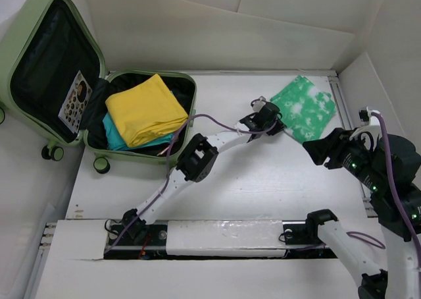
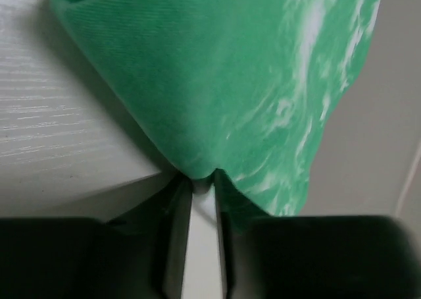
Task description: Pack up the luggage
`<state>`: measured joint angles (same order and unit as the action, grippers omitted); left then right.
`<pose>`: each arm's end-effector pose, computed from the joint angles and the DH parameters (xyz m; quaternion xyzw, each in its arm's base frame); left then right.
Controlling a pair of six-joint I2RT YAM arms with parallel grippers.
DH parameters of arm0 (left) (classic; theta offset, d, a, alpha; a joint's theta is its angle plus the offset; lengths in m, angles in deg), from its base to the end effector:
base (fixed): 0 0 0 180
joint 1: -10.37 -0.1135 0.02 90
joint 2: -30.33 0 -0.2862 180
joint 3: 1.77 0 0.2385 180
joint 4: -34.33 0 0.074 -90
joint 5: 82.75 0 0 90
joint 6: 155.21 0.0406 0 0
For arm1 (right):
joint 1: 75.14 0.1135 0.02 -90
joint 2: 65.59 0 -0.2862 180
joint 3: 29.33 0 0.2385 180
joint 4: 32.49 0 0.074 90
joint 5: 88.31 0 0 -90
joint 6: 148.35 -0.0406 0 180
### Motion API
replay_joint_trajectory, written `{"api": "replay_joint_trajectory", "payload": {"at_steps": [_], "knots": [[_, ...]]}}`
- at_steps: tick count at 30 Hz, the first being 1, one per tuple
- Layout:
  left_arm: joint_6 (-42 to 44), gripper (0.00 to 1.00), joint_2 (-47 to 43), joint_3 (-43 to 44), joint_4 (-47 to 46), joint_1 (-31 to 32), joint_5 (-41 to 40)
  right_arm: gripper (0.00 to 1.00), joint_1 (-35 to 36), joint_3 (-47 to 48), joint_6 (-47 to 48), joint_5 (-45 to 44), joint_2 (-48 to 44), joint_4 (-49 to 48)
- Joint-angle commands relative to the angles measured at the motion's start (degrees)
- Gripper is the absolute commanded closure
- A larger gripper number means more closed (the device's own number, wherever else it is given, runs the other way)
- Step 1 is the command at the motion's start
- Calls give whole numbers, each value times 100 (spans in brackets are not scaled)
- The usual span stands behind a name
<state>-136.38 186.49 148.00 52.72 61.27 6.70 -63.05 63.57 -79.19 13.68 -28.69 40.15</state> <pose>0.3931 -0.4831 0.1546 -0.1508 0.8287 -0.4695 0.2645 0.0309 0.0153 0.4505 -0.0014 0.8000 0.2487 0.5460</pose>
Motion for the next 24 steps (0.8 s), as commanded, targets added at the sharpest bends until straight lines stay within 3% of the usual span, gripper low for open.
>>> {"api": "replay_joint_trajectory", "payload": {"at_steps": [1, 2, 5, 9, 14, 18, 19, 24], "knots": [[-335, 93, 99, 69, -127, -79, 29, 46, 56, 271, 142, 120, 45, 82], [-335, 100, -14, -149, -127, -80, 29, 46, 56, 271, 203, 120, 45, 82], [120, 100, -874, -1114, -361, -290, 29, 46, 56, 70, 265, 120, 45, 135], [745, 100, -2429, -3843, -882, -694, -32, 46, 56, -299, 317, 373, -69, -119], [1456, 100, -3774, -5485, -1120, -1510, 590, 46, 56, -722, 247, 515, -69, -532], [2370, 65, -4198, -5539, -260, -1574, 486, 46, 56, -775, 194, 375, 0, -647], [2450, 51, -4294, -5539, -171, -1574, 486, 46, 56, -723, 194, 305, 1, -647], [2583, 33, -4743, -6057, 84, -1574, 503, 46, 56, -564, 194, 251, 115, -699]]}}
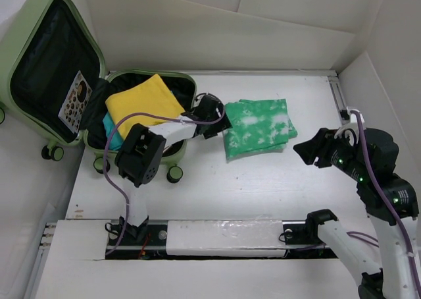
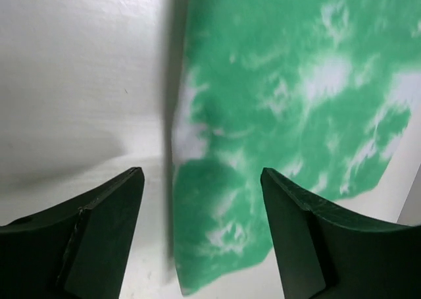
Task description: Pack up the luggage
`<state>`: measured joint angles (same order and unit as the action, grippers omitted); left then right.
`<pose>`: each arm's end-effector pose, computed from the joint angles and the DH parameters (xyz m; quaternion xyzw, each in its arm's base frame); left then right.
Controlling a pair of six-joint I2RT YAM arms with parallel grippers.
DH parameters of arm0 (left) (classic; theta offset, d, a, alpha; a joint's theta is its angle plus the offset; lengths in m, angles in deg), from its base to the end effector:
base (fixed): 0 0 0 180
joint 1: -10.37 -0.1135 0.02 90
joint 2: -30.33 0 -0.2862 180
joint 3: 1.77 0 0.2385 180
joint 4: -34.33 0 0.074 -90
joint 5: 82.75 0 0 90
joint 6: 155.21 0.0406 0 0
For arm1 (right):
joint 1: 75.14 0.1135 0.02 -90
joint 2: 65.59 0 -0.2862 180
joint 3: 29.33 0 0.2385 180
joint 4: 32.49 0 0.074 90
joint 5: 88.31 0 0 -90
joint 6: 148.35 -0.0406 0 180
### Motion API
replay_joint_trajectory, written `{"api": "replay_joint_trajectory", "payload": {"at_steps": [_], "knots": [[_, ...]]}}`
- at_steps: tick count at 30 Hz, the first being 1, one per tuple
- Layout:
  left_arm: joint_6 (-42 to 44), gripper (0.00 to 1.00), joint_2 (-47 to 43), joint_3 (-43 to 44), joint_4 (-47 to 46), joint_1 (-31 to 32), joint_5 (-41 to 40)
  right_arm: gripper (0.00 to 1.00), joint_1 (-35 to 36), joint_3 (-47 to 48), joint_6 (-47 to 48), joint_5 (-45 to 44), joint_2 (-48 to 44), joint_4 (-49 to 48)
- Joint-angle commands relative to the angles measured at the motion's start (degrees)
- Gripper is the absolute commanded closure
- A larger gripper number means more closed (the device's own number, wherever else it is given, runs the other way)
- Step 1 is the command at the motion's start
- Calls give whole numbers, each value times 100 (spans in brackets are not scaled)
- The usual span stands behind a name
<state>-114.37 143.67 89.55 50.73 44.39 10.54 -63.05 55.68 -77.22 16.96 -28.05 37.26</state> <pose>0.3669 -0.2505 0.2157 -0.1062 0.8938 -0.3080 0.3081 0.0555 0.0228 0.4207 -0.0252 0.8260 0.2537 0.5027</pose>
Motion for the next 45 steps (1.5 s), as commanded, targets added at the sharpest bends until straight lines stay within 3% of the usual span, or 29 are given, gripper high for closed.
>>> {"api": "replay_joint_trajectory", "payload": {"at_steps": [1, 4, 8, 13, 15, 18, 19, 20, 22, 30, 34, 38, 40, 45], "knots": [[329, 31, -462, -274, 283, 114, 189, 46, 56, 225, -55, -77, 52, -411], [329, 27, -297, -380, 283, 114, 242, 46, 56, 225, -107, -138, 0, -411], [390, 23, 336, 215, 160, 114, 453, 46, 56, 225, -108, -191, -63, -298], [84, 23, 1119, 604, -198, 114, 857, 46, 56, 225, -108, -244, -168, -183], [-136, 28, 1374, 718, -428, 114, 971, 46, 56, 225, -108, -244, -168, -183], [-365, 52, 1506, 867, -815, 114, 1025, 46, 56, 339, -108, -244, -168, -130], [-366, 64, 1507, 929, -815, 114, 964, 46, 56, 339, -108, -244, -168, -130], [-366, 83, 1507, 1034, -868, 114, 963, 46, 56, 339, -108, -244, -168, -130], [-366, 100, 1376, 1210, -816, 114, 963, 46, 56, 401, -108, -191, -168, -77], [608, 100, 418, 3028, 702, -220, 963, 46, 109, 235, -108, -42, -168, -305], [943, 100, -398, 3355, 1162, -755, 849, 46, 109, 112, 6, 90, -220, -429], [927, 100, -1418, 2157, 1215, -1809, 735, 46, 109, -134, 59, 371, -282, -622], [874, 100, -2024, 1591, 1014, -2687, 1094, 46, 169, -231, 59, 485, -335, -692], [1198, 100, -2965, -42, 951, -4461, 963, 46, 442, -583, 59, 671, -458, -833]]}}
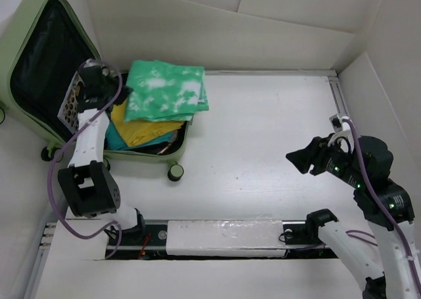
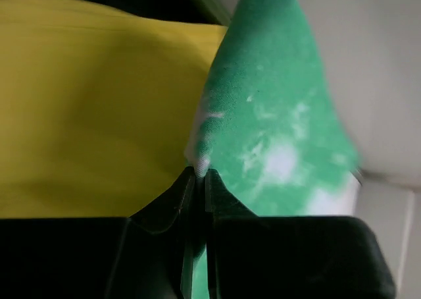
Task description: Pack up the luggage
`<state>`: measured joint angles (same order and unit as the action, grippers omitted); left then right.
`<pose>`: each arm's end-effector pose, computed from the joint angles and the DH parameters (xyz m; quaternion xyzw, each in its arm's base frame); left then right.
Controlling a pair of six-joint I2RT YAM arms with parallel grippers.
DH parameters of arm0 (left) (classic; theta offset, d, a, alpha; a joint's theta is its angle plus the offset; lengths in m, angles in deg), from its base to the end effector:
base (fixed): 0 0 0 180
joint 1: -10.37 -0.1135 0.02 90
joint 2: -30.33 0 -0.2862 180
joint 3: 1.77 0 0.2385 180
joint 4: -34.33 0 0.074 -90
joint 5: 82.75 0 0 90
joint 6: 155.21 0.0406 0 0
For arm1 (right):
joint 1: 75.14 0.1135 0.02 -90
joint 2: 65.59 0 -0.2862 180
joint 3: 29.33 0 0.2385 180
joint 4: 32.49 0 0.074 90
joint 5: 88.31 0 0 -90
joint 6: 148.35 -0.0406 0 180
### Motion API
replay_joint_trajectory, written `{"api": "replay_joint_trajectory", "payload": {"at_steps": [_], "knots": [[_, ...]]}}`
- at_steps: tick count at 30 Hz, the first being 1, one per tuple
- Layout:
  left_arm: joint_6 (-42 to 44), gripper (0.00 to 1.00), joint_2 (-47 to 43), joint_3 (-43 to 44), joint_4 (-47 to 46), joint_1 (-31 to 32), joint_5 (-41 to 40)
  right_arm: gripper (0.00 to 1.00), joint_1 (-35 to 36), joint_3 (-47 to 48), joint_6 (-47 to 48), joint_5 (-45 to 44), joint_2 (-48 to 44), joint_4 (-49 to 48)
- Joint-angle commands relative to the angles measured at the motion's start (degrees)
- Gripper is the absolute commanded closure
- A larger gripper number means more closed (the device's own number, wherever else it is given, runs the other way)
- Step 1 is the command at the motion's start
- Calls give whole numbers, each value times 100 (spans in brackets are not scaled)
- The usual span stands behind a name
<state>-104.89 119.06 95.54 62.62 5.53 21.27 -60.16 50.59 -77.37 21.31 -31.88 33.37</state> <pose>0.3558 0.0203 0.3970 -0.2424 0.7777 -0.2663 0.5153 0.0474 0.0268 0.4068 -0.0697 0.8084 0.2991 0.5021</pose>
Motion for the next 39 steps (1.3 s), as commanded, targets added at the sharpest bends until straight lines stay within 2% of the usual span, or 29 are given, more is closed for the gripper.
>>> {"api": "replay_joint_trajectory", "payload": {"at_steps": [1, 3, 7, 13, 15, 16, 17, 18, 21, 22, 25, 26, 27, 28, 29, 30, 31, 33, 34, 35, 38, 39], "knots": [[250, 100, -567, -863, -238, -814, -14, 46, 206, -126, 75, 236, -76, -444], [373, 100, -620, -1493, -430, -1175, 65, 46, 303, -127, 75, 183, -76, -444], [584, 100, -638, -1919, -423, -1887, 48, 45, 540, -66, 75, 183, -76, -444], [576, 100, -927, -1981, -81, -1959, -443, 45, 664, -65, 136, 130, -23, -330], [514, 100, -1155, -1744, 104, -1959, -741, 45, 725, -65, 136, 130, -23, -278], [418, 95, -1217, -1648, 288, -1959, -743, 45, 786, -65, 197, 182, -23, -277], [365, 74, -1287, -1473, 377, -1959, -743, 42, 787, -118, 198, 244, -23, -277], [260, 63, -1471, -1402, 456, -1959, -743, 40, 787, -118, 198, 244, -23, -277], [-117, 46, -1988, -1121, 1114, -1794, -1057, 34, 839, -302, 321, 525, -23, -277], [-493, 43, -2174, -1120, 1290, -1679, -1590, 34, 840, -372, 390, 604, -23, -277], [-1241, 34, -3155, -1628, 1336, -1397, -2253, 33, 840, -776, 479, 1026, -92, -425], [-1435, 15, -3325, -1743, 1240, -1397, -2316, 33, 840, -899, 479, 1131, -154, -514], [-1550, 0, -3405, -1744, 1430, -1397, -2464, 35, 840, -1118, 479, 1289, -224, -601], [-1551, 0, -3258, -1291, 1728, -1397, -2701, 38, 840, -1216, 479, 1342, -382, -768], [-1377, 0, -3065, -895, 2114, -1397, -3347, 43, 840, -1304, 409, 1343, -453, -865], [-1219, 0, -2837, -456, 2988, -1397, -3693, 63, 840, -1374, 409, 1447, -514, -927], [-808, 0, -2609, 384, 3371, -1397, -4009, 76, 840, -1488, 409, 1544, -515, -980], [-385, 0, -2124, 1266, 4178, -1397, -4982, 99, 840, -1585, 409, 1763, -585, -1147], [-382, 0, -2027, 1271, 4322, -1397, -5188, 100, 840, -1647, 496, 1826, -585, -1147], [-113, 0, -1870, 1610, 4446, -1727, -5268, 100, 840, -1647, 496, 1826, -585, -1199], [74, 0, -1815, 1885, 4552, -1731, -5647, 99, 840, -1647, 610, 1906, -585, -1253], [75, 4, -1650, 1956, 4552, -1731, -5743, 98, 840, -1647, 611, 1958, -585, -1314]]}}
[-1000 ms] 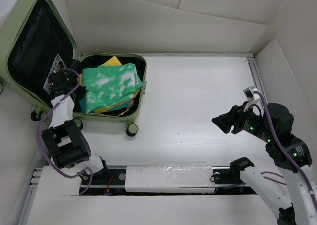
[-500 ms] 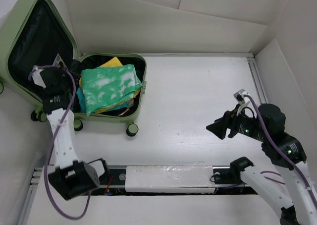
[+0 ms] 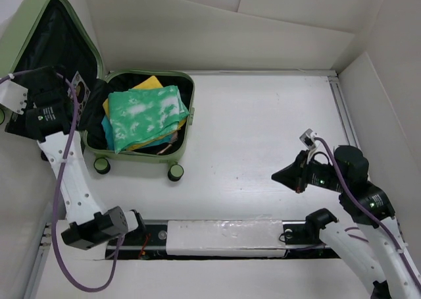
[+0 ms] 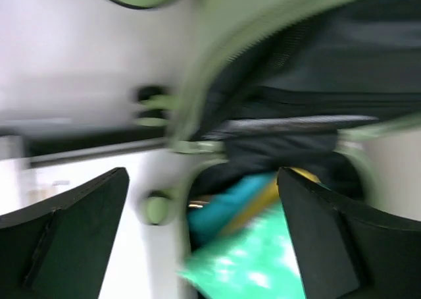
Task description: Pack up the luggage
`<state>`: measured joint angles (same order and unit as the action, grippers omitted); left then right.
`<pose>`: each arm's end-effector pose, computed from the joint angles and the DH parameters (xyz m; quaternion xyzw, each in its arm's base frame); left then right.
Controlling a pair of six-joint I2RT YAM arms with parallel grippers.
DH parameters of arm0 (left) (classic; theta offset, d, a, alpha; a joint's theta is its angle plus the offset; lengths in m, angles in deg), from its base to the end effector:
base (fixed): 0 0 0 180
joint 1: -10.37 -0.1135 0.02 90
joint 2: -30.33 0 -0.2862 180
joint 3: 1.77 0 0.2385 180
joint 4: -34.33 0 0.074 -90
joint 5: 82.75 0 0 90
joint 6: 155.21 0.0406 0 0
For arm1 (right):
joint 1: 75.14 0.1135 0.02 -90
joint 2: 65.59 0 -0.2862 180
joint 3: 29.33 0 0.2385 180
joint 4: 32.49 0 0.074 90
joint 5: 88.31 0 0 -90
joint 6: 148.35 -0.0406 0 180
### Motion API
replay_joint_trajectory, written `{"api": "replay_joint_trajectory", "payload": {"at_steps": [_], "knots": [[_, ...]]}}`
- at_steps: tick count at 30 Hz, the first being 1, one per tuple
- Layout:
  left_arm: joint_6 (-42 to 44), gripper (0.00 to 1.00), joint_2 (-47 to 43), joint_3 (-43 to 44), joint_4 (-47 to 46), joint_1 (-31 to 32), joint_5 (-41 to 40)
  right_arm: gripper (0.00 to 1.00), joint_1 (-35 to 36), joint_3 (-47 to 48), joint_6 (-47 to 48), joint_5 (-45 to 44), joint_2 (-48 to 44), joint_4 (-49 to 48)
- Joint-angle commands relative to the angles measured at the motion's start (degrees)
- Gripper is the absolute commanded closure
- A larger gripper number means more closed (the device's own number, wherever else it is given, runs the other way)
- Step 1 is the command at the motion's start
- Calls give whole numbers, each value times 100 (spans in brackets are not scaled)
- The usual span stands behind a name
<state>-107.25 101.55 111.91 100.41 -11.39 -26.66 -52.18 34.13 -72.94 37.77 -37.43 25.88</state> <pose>0.1797 0.0961 0.5023 -0.5585 0.5952 0.1480 0.5584 0.0465 0.0457 0.3445 -0.2282 0.7786 0.4134 0.4133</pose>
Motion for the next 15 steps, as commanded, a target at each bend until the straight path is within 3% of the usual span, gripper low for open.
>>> {"api": "replay_joint_trajectory", "payload": {"at_steps": [1, 3, 9, 15], "knots": [[224, 9, 277, 493, 973, -39, -1194, 98, 42, -2, 167, 312, 22, -565], [196, 33, 602, 802, 1309, -39, -1302, 90, 42, -2, 228, 365, 84, -565], [74, 30, 894, 908, 1309, -926, -591, 60, 42, -2, 421, 365, 198, -442], [152, 28, 1350, 1522, 1230, -927, -512, 56, 42, -116, 527, 365, 391, -336]]}}
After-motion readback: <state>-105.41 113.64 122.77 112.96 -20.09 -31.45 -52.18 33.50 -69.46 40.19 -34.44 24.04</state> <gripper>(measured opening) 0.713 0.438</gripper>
